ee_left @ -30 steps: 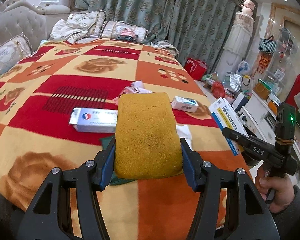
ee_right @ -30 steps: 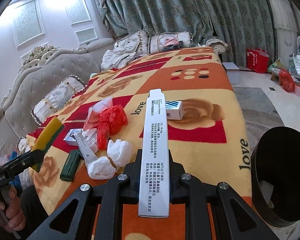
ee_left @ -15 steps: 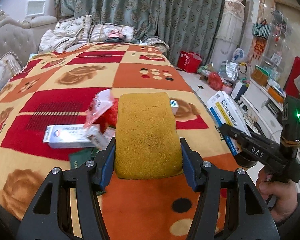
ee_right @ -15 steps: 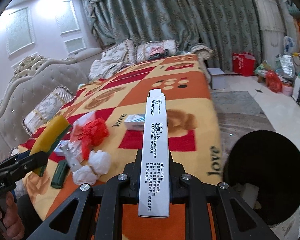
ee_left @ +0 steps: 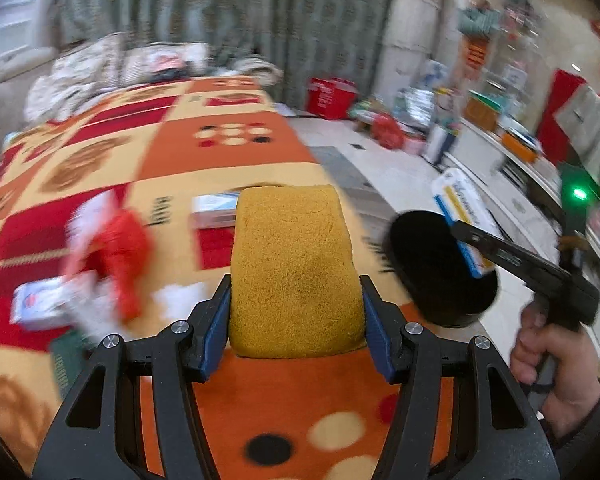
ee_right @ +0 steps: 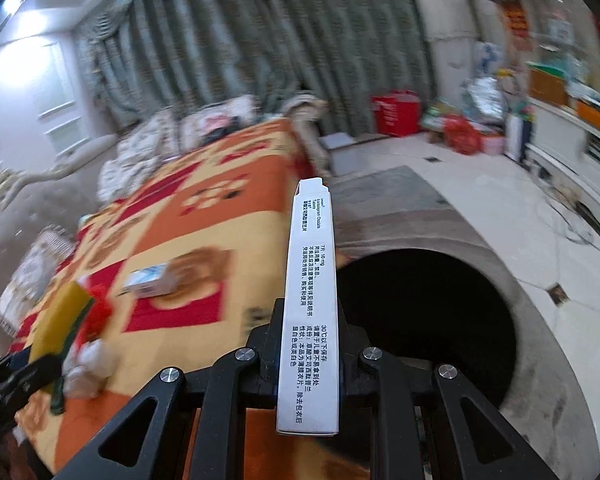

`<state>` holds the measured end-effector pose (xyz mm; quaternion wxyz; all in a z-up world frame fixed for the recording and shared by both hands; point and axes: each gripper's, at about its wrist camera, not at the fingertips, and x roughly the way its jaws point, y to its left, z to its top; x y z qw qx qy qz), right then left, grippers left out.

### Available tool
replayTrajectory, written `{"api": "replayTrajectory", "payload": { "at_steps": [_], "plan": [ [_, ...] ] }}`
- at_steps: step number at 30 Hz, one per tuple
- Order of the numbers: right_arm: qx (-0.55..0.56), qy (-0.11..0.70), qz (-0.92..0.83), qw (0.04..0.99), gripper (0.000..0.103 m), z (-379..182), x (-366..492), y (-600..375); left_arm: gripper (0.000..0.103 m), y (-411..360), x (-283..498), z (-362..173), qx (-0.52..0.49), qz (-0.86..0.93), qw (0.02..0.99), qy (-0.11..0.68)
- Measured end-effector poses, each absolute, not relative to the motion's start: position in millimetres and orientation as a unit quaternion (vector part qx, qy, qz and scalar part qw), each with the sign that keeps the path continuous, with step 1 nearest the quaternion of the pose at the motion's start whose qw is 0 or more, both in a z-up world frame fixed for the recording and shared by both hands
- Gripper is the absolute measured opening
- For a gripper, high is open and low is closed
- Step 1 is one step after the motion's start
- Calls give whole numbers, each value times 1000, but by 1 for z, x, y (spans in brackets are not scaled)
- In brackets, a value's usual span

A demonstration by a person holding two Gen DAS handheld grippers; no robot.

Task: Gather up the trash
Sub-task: 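Carry the sponge and medicine box over the black bin and open both tools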

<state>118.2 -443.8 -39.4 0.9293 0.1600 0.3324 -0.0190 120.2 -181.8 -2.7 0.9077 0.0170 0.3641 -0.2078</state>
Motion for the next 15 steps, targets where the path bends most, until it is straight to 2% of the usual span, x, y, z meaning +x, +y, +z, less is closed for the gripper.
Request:
{"api": "replayTrajectory", "payload": {
  "at_steps": [10, 13, 15],
  "plan": [
    [185, 379, -79, 903, 18, -63, 130, -491, 58, -294, 157, -14, 58, -311, 870, 378],
    [211, 380, -92, 896, 18, -67, 128, -501, 60, -320, 170, -23, 71, -318, 865, 380],
    [239, 380, -98, 888, 21, -71, 127, -511, 67, -332, 177, -31, 82, -322, 860, 387]
  ]
}}
